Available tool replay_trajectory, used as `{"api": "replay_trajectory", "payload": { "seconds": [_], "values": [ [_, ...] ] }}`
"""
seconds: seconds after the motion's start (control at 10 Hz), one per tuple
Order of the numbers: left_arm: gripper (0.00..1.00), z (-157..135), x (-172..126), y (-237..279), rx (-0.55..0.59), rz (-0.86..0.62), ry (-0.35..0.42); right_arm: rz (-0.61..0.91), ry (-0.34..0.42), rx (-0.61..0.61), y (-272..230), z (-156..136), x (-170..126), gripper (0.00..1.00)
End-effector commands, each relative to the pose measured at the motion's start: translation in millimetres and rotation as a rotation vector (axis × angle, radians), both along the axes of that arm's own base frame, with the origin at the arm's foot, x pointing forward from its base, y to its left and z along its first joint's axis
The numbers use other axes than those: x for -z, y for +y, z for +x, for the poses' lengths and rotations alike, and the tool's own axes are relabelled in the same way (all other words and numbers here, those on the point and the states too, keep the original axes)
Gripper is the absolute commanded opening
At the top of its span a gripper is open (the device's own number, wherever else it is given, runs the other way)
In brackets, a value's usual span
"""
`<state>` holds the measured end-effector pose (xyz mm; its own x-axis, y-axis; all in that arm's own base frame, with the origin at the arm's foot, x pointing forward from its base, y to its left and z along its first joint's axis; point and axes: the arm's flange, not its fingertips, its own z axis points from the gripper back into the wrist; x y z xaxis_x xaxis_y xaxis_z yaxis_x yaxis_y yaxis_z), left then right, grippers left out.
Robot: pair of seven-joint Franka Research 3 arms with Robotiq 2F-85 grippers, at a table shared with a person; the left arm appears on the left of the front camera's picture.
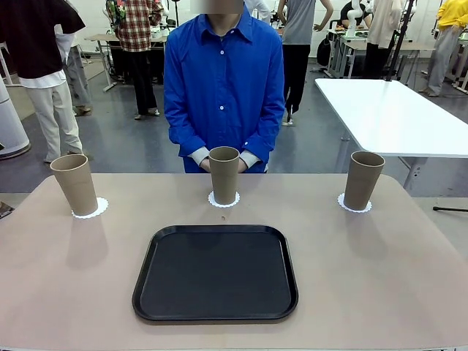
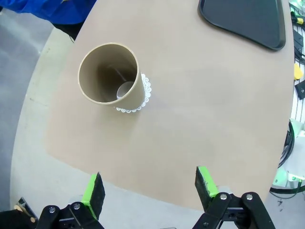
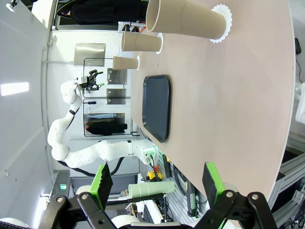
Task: Place coasters on the table and set cups on them.
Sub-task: Take one Reusable plastic cup from the Flat Tray and place it on a coaster set by the human.
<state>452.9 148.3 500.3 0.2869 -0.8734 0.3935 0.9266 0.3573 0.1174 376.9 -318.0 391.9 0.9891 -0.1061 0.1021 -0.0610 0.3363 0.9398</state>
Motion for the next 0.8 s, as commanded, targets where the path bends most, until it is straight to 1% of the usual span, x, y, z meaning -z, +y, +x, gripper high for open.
{"api": "replay_trajectory", "payload": {
  "seconds": [0.0,0.7],
  "values": [
    [1.00,2.1,-1.0,-0.6,-0.002,0.011,-0.004,-0.003,0.007,0.004,-0.4,-0.7,-1.3,1.00],
    [1.00,0.2,0.1,-0.6,0.002,-0.001,0.000,-0.003,0.007,0.004,-0.4,-0.7,-1.3,1.00]
  ]
}}
